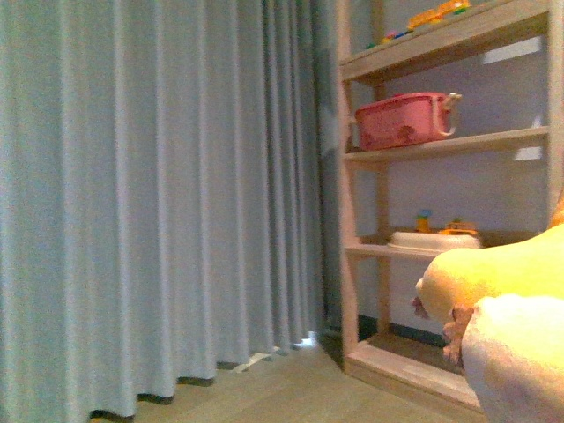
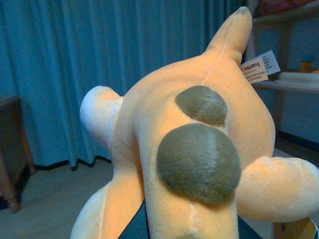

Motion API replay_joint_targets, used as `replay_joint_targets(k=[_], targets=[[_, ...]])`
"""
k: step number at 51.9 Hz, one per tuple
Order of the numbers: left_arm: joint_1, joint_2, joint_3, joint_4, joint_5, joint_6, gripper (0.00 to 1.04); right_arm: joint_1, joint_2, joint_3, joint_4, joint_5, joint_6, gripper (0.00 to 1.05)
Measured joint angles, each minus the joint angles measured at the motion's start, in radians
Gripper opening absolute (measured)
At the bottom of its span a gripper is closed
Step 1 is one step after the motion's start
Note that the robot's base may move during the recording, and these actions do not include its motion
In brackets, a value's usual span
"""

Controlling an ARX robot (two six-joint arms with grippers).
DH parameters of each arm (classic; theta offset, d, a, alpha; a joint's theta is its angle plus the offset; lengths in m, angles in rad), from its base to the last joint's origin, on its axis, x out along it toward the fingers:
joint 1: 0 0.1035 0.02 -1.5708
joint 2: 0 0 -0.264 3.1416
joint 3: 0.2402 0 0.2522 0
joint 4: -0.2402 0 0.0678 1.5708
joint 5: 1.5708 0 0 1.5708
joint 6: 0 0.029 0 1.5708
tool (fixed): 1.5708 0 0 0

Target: Put away toys

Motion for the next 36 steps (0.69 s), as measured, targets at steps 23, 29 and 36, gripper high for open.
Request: replay_joint_targets(k=[23,29,36], targets=[[0.0,0.0,0.0,0.0,-0.002,0.0,0.98,0.0,-0.001,0.0,0.0,-0.001,0.0,0.07],[0.0,0.0,0.0,0.0,-0.001,0.0,0.98,0.0,-0.001,0.0,0.0,-0.002,0.0,0.07],[0.0,0.0,0.0,0.0,-0.002,0.0,0.98,0.0,-0.001,0.0,0.0,0.0,0.0,0.07]])
